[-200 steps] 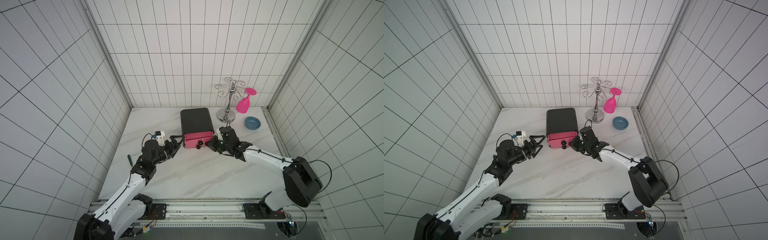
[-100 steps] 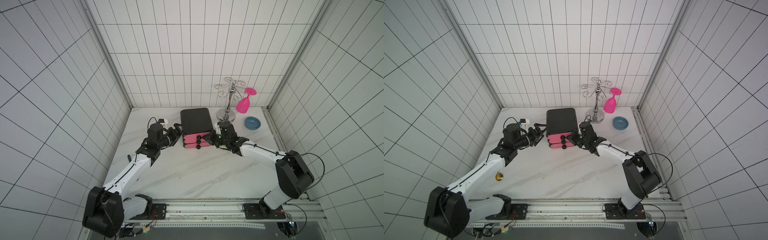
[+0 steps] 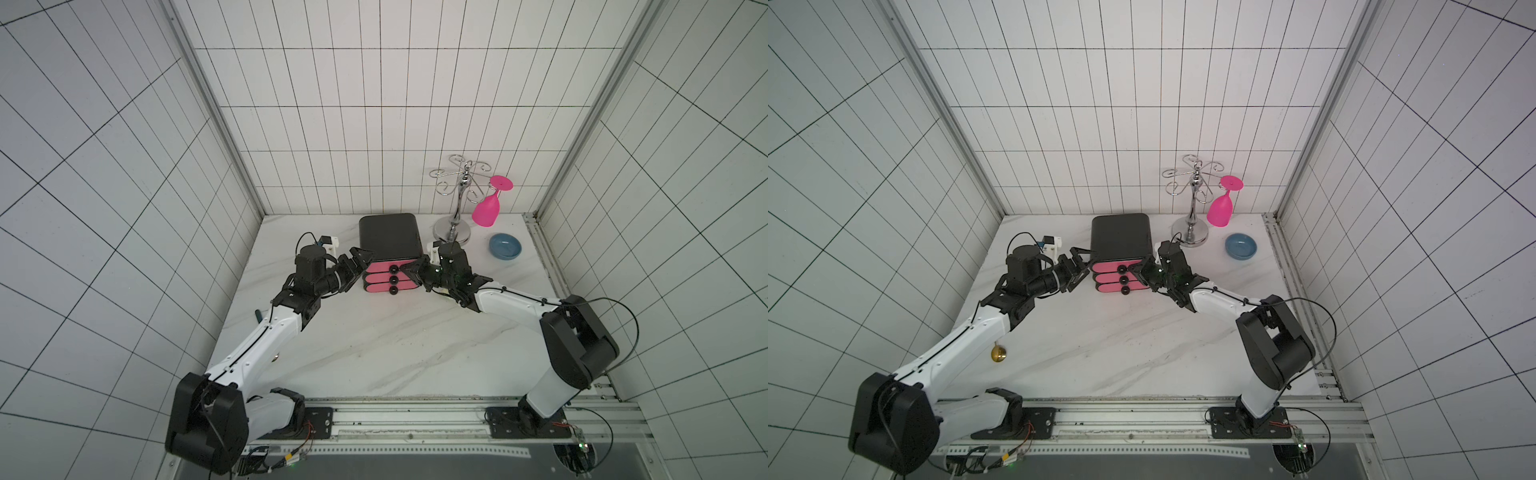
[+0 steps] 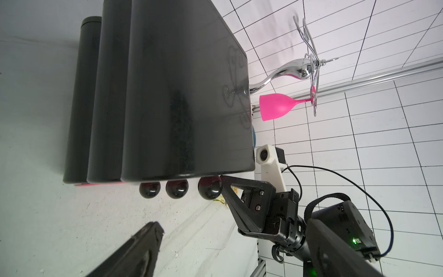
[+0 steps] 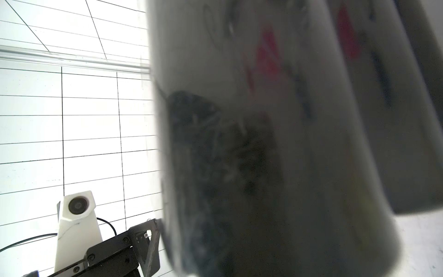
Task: Take the cookies out of the drawer
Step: Close the drawer in the storage box, then adjust the storage box at the center of the board.
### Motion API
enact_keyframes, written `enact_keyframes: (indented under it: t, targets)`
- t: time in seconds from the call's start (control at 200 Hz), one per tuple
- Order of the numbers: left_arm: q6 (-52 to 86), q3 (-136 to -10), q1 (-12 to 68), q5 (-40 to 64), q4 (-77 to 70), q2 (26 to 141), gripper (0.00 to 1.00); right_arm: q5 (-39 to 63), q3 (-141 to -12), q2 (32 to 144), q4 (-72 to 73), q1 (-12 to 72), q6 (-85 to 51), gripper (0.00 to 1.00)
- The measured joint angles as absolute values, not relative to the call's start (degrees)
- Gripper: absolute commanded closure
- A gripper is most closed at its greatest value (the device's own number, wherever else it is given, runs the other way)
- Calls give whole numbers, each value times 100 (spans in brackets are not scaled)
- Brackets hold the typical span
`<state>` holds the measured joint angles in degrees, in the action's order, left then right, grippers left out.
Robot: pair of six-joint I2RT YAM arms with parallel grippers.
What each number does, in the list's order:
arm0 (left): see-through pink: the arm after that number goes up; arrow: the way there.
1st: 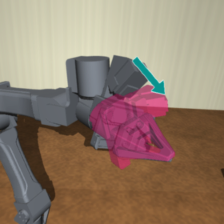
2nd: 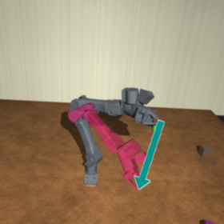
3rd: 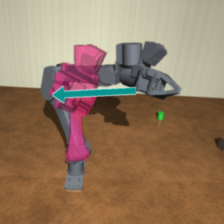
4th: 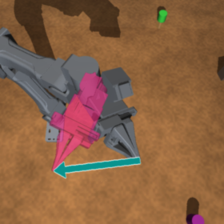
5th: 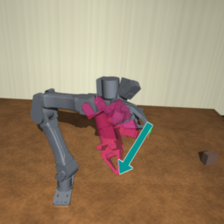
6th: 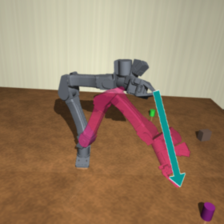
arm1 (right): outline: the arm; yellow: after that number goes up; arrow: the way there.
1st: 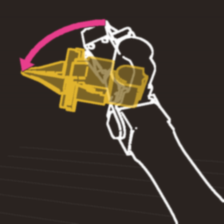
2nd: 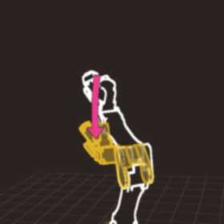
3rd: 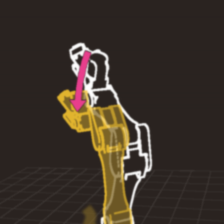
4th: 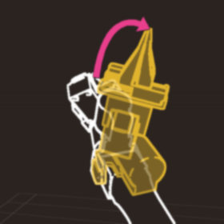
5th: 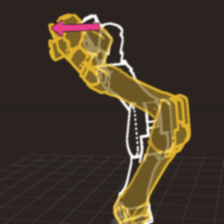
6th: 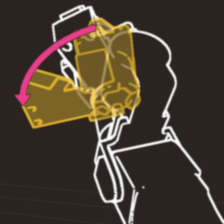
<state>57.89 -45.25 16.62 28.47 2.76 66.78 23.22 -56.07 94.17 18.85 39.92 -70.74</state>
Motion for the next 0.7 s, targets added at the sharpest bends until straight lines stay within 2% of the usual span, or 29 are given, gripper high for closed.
enact_keyframes:
  t: [0.095,0.145,0.245,0.385,0.49,0.7]
  targets:
    - [5808,-4189,1710,2856,416,6160,2,2366,-5502,8886,1326,4018,-6840,92]
    - [5857,-3951,1809,2834,475,5848,2,2401,-5492,8508,934,4018,-6667,84]
    - [6158,-3363,2215,2676,392,5262,2,2427,-5572,7843,-8,3964,-6117,61]
    - [7035,-2165,2770,2338,-744,4967,3,2473,-6663,7955,-1868,3470,-5048,43]
    - [7568,-1557,3044,2005,-1527,5363,5,2510,-7861,8648,-2840,2985,-4178,39]
    - [8093,-1522,3352,1584,-3096,6329,10,2923,-9579,10165,-3780,2558,-3011,36]
